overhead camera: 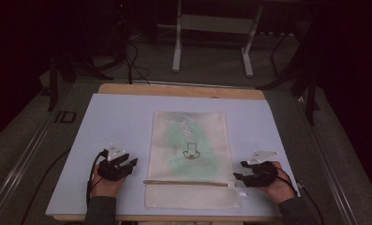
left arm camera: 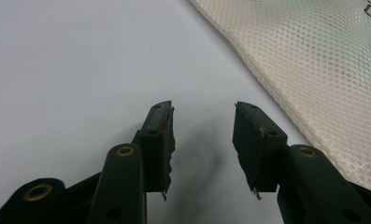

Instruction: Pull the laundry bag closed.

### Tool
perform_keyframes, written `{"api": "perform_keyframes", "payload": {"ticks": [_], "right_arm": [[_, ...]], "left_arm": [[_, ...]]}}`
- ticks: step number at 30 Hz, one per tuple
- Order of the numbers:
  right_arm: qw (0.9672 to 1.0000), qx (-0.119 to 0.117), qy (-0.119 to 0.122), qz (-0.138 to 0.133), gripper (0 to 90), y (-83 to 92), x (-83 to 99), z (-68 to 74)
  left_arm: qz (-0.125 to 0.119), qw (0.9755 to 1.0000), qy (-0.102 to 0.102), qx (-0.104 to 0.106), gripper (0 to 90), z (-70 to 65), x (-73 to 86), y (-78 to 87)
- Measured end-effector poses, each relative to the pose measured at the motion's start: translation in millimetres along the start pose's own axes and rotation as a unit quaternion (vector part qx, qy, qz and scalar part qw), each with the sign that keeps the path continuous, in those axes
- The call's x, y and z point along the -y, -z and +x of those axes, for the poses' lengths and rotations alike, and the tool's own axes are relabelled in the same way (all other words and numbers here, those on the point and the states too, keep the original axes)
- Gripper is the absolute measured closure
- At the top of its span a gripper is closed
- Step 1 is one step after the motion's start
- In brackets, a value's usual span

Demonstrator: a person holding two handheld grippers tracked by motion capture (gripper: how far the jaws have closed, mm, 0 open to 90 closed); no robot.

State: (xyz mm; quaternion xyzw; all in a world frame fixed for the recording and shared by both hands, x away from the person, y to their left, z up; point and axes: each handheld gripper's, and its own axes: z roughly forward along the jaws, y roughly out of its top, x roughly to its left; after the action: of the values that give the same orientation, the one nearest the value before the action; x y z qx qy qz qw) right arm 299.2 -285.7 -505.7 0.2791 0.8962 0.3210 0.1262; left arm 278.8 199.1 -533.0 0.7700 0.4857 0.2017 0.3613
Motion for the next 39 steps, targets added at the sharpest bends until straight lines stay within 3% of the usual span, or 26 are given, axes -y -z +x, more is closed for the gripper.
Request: {"api": "perform_keyframes", "payload": {"ticks": [9,21,39], "right_arm": [[0.9996,-0.010,0.024,0.013,43.9,-6.1,-10.4,9.5],[0.9982,-0.023,0.052,0.019,42.5,-13.2,-25.3,22.0],[0.9963,-0.034,0.074,0.026,43.0,-27.7,-46.6,35.1]], "left_arm": [[0.005,1.0000,0.000,0.005,57.1,-0.6,0.1,-0.5],[-0.006,0.9999,-0.002,0.016,55.4,-1.9,-0.2,0.7],[-0.008,0.9997,0.001,0.022,54.8,-1.6,-0.7,0.7]]}}
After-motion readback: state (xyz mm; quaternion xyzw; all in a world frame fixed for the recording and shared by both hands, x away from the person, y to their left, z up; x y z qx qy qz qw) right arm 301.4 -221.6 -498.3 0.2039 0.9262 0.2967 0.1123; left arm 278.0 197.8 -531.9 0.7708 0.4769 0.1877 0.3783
